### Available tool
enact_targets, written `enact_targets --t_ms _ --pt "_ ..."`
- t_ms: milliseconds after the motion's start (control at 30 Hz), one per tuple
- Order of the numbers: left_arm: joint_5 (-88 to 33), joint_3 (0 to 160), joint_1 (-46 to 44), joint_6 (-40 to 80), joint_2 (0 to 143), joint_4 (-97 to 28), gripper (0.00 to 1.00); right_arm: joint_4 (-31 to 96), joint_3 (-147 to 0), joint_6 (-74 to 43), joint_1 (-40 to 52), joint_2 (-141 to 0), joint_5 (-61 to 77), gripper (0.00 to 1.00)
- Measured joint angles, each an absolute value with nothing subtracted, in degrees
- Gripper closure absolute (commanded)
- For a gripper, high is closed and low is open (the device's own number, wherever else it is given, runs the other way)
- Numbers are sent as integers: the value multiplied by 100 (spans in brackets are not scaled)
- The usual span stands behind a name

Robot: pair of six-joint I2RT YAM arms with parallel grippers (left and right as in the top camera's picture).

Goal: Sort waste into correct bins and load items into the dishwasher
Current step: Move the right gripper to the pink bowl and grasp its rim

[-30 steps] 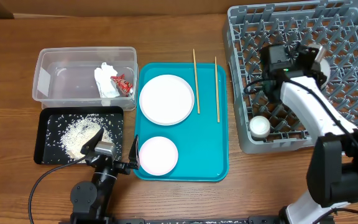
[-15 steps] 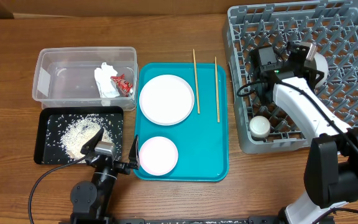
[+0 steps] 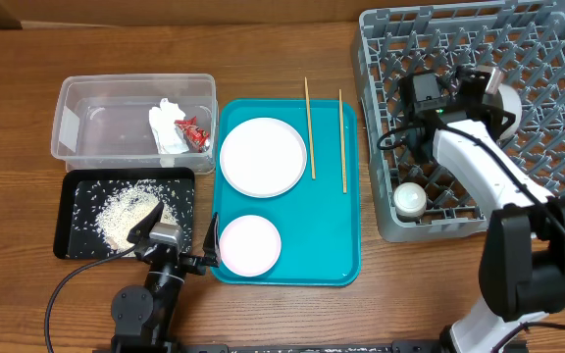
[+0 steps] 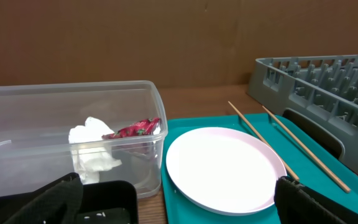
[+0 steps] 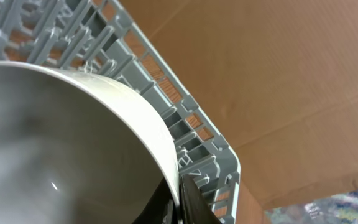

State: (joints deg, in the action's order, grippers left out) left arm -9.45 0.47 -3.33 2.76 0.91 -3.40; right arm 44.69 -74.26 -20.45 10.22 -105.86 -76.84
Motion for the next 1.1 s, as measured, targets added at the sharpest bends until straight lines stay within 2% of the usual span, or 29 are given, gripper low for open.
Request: enact_targets --t_ms 400,467,533,600,700,867,967,1100 --pt "-945 47 -333 276 91 -340 0 4665 -7411 -1806 1363 -10691 -7819 95" --pt "-945 47 -333 276 91 -340 0 4751 -7402 -1796 1452 -10696 -7841 86" --pt "-945 47 -333 276 91 -340 0 4823 -7400 -1815 1590 -10704 -7797 71" --pt "-945 47 -333 276 91 -340 0 4873 -7384 -1785 1809 -10711 -7756 64" --pt "-945 47 -333 276 91 -340 0 4925 -7384 -1772 2132 -10722 -7710 58" --pt "-945 47 -333 276 91 -340 0 5332 -7472 -1785 2679 -10722 -7487 57" --pt "-945 47 -333 276 91 -340 0 5830 -7743 -1903 2989 -10720 -6770 56" --pt "-945 47 -333 276 91 -342 0 6499 -8235 -2141 3177 -10652 -4860 50"
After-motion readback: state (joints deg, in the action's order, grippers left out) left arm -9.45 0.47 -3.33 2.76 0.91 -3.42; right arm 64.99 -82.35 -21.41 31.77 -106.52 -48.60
